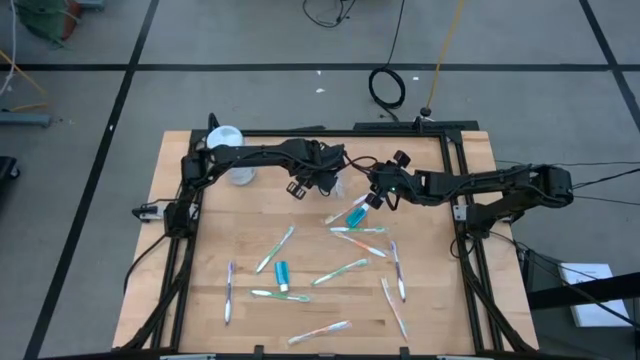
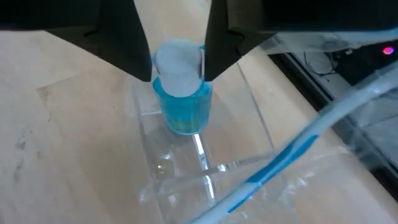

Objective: Pick & Place toothbrushing station
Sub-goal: Put the mouthwash into the transparent organizer

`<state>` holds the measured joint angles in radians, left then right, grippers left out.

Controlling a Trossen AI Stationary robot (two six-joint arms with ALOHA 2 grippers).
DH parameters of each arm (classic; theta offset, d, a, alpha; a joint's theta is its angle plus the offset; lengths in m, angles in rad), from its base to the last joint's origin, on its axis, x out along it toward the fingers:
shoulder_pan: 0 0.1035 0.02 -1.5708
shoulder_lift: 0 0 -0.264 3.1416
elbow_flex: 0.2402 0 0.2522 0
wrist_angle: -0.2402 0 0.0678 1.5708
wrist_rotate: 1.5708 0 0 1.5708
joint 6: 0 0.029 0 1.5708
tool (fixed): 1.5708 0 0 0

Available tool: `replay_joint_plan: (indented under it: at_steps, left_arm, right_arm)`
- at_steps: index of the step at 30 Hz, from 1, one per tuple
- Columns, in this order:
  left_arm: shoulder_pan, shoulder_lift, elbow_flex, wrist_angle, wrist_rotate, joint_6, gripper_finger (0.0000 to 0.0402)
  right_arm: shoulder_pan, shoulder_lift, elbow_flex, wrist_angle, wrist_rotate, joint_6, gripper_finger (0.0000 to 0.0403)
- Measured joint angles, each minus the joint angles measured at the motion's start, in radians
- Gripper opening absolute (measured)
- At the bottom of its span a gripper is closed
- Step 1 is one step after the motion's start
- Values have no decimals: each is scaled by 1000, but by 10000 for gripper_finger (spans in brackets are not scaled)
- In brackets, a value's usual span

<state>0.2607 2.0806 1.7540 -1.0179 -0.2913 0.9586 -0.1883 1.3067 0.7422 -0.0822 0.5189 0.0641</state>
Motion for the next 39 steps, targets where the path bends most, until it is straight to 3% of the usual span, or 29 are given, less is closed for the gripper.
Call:
replay_joint_plan:
  at_steps: [6, 14, 20, 22, 25, 30, 39]
  left_arm:
    - [-4, -8, 0, 23, -5, -15, 177]
    - [-5, -7, 0, 83, -9, -30, 161]
    - [-14, -37, 1, 79, -74, -45, 146]
    - [-14, -66, 3, 83, -23, -88, 141]
    - [-3, -120, 4, 85, 132, -146, 135]
    - [53, -172, 4, 135, 354, -360, 131]
    - [84, -168, -181, 370, 394, -400, 131]
  right_arm:
    - [0, 0, 0, 0, 0, -1, 155]
    - [0, 0, 0, 0, 0, -1, 155]
    - [0, 0, 0, -1, 0, -1, 155]
    - [0, 0, 0, -2, 0, -1, 155]
    - [1, 0, 0, -6, -4, -1, 155]
    - [2, -11, 1, 0, -89, -6, 155]
    - [2, -21, 0, -8, -105, -6, 155]
